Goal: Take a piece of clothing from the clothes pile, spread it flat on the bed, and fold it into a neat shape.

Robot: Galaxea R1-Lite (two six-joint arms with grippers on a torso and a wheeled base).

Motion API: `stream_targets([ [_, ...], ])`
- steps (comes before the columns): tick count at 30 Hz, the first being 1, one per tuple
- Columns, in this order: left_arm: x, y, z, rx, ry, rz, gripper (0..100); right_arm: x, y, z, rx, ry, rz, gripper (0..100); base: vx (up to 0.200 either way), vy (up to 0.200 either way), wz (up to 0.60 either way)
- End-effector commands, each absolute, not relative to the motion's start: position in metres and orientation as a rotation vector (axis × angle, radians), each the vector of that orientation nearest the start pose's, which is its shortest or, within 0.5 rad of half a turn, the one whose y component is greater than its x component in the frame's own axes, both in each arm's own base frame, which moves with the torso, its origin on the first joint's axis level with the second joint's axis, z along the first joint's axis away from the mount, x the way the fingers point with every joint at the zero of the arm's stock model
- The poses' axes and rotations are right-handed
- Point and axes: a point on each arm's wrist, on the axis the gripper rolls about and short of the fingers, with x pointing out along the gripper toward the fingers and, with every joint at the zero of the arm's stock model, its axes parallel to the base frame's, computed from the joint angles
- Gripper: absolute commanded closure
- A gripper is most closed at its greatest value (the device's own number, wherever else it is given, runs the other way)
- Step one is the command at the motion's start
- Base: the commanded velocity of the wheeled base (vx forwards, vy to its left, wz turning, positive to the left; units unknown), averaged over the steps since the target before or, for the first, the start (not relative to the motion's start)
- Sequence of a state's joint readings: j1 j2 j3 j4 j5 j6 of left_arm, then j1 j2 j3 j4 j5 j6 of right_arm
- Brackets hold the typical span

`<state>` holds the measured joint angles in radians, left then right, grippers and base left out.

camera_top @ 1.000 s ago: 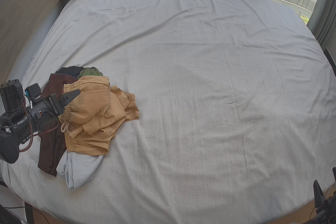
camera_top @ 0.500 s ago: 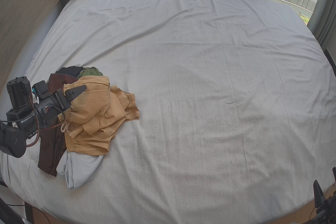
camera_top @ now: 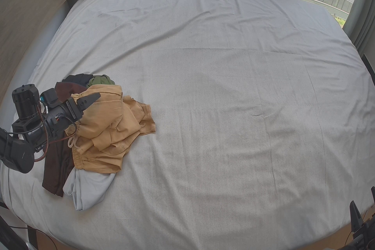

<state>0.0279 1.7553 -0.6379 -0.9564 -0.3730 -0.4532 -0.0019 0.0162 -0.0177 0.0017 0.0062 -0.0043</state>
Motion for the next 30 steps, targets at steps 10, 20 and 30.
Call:
stream_targets([
  [10, 0.302, -0.001, 0.151, -0.48, 0.244, -0.305, 100, -0.023, 0.0, 0.075, -0.005, 0.002, 0.005, 0, 0.0, 0.0, 0.0],
  [20, 0.298, -0.009, 0.156, -0.482, 0.232, -0.333, 100, -0.023, 0.0, 0.075, -0.005, 0.002, 0.006, 0, 0.0, 0.0, 0.0],
  [30, 0.264, -0.036, 0.192, -0.551, 0.148, -0.496, 100, -0.023, 0.0, 0.075, -0.008, 0.002, 0.006, 0, 0.0, 0.0, 0.0],
])
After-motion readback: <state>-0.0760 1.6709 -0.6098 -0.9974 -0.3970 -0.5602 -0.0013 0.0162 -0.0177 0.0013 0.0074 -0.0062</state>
